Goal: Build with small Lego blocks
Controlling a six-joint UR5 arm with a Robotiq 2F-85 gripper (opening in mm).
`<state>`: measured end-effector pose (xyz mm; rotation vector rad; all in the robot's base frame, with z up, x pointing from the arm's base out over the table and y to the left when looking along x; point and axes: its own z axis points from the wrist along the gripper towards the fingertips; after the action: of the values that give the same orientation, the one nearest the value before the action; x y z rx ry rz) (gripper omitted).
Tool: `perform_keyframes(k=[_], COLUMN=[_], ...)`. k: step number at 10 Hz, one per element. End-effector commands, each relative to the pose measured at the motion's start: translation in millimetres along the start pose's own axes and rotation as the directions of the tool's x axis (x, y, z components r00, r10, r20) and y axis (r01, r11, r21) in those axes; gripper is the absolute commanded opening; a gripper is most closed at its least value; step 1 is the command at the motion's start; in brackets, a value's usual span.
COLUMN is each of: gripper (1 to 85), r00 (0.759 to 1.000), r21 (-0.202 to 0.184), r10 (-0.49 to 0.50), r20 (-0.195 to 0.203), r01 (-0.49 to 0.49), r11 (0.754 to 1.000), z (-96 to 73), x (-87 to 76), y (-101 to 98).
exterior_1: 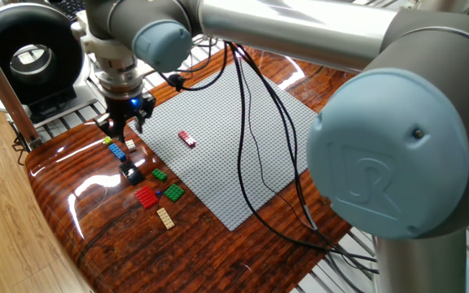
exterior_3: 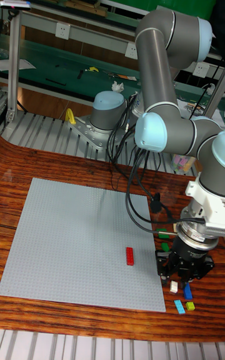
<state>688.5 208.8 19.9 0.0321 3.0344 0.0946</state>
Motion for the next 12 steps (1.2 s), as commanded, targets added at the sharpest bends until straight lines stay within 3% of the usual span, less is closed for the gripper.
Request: perform_keyframes(k=[1,5,6,7,8,9,10,11,12], gripper=[45.0,42.3,41.3,39.3,38.7,38.3,36.7,36.3,37.0], r00=[0.999,0.993,0.984,0.955,0.935,0.954,0.966,0.977,0.98], r21=[-0.004,-0.022,-0.039,-0.09,-0.115,-0.03,0.0,0.018,0.003], r10=[0.051,0.119,0.177,0.296,0.353,0.298,0.26,0.211,0.197], r20=[0.001,0.008,-0.002,-0.035,-0.042,-0.014,-0.008,0.007,0.005], r01=[-0.051,-0.119,-0.177,-0.298,-0.355,-0.298,-0.26,-0.211,-0.197], r11=[0.999,0.993,0.983,0.95,0.928,0.954,0.966,0.977,0.98], z=[-0.2,-0.7,-5.0,-8.0,-9.1,-7.3,-7.1,-7.2,-7.1], x=[2.4,-0.6,-1.1,1.4,-0.5,0.9,1.7,-1.1,-1.4], y=[-4.8,1.0,16.1,36.8,43.5,20.2,12.3,6.8,10.8])
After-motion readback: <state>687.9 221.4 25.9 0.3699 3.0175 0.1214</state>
